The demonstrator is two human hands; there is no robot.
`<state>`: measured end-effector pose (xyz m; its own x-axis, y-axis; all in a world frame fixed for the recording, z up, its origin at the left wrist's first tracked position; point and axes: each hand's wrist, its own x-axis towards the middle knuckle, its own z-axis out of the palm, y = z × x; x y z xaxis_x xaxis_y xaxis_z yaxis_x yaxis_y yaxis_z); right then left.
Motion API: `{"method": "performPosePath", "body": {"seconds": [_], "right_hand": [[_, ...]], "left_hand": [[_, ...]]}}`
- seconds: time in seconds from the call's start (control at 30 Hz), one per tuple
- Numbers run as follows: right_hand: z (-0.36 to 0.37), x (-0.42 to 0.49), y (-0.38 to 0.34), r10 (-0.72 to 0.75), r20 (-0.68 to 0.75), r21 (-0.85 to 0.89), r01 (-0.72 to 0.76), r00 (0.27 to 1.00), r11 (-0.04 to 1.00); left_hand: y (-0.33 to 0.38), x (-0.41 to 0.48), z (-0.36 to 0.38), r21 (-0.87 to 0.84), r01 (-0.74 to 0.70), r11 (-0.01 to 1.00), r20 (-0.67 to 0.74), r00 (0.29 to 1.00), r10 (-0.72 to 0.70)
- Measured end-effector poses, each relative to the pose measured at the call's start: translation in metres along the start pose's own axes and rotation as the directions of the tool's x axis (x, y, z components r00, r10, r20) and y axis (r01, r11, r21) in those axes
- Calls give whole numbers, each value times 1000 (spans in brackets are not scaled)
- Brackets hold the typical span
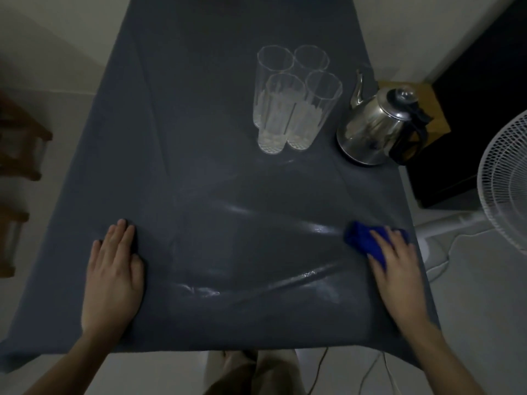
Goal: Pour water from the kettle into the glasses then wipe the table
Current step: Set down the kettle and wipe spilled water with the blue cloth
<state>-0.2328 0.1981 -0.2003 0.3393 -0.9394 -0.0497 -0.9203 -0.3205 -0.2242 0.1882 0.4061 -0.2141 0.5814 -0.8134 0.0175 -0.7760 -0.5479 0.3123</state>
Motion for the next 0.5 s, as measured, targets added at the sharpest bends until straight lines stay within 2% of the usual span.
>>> {"method": "performPosePath", "body": {"seconds": [0.1,0.2,0.3,0.37,0.5], "right_hand": [[5,1,1,90,-32,71,-87,995,994],[20,-5,-42,42,-53,142,-34,998,989],[36,-12,-109,-120,-10,108,120,993,987],[46,-21,-164,-266,47,87,261,963,961],[66,-44,-236,-558,143,127,544,817,829]], "left_hand": [[-2,0,1,14,-4,1000,9,1000,4],[0,0,-1,14,0,1000,7,1000,0],[1,-1,-1,0,-2,1000,6,1000,2],[-1,-1,-1,0,-2,1000,9,1000,2],[-2,0,-1,15,7,1000,25,1000,-7]]}}
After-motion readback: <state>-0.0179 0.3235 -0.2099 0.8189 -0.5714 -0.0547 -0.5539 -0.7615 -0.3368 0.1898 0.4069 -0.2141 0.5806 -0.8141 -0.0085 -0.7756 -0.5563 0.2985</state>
